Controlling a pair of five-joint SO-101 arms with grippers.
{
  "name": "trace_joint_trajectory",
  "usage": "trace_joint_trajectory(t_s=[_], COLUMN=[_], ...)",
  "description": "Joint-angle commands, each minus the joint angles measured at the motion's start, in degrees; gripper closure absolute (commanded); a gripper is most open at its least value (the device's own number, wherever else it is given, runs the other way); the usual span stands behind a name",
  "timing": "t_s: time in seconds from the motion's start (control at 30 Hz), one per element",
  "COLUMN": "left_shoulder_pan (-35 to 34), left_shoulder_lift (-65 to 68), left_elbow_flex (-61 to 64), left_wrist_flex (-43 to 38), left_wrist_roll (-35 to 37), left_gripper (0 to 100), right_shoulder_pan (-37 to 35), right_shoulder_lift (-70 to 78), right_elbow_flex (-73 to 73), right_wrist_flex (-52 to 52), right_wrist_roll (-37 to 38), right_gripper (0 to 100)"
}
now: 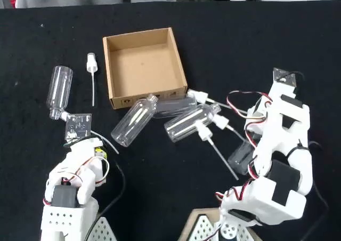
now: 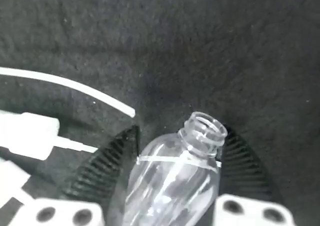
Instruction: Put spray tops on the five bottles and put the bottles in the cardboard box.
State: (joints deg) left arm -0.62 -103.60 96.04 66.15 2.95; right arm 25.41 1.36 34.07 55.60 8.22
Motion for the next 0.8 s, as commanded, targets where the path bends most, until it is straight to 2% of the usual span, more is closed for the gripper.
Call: trace_joint_trajectory(t_s=[0.0,0.1,0.33,0.5,0.77], left_shoulder_pan=[0.57,0.57,0.57,0.57,0.57], left_shoulder_lift=[-0.44,-0.44,-0.44,-0.44,-0.44], left_elbow_flex=[1.45,1.45,1.45,1.45,1.45], left_wrist_flex=[-1.14,-1.14,-1.14,-1.14,-1.14], left_wrist_roll=[-0.62,-0.62,-0.62,-0.62,-0.62], left_gripper=[97,97,97,97,97], right_shoulder_pan=[1.14,1.14,1.23,1.14,1.14], right_shoulder_lift=[0.04,-0.48,-0.57,-0.57,-0.57], right_elbow_flex=[-4.88,-4.97,-10.15,-11.47,-11.12], right_wrist_flex=[-0.44,0.09,8.97,13.10,16.53], right_wrist_roll=[-0.79,-0.53,-0.70,-2.02,-2.37], right_gripper=[78.2,78.6,78.0,70.1,69.8])
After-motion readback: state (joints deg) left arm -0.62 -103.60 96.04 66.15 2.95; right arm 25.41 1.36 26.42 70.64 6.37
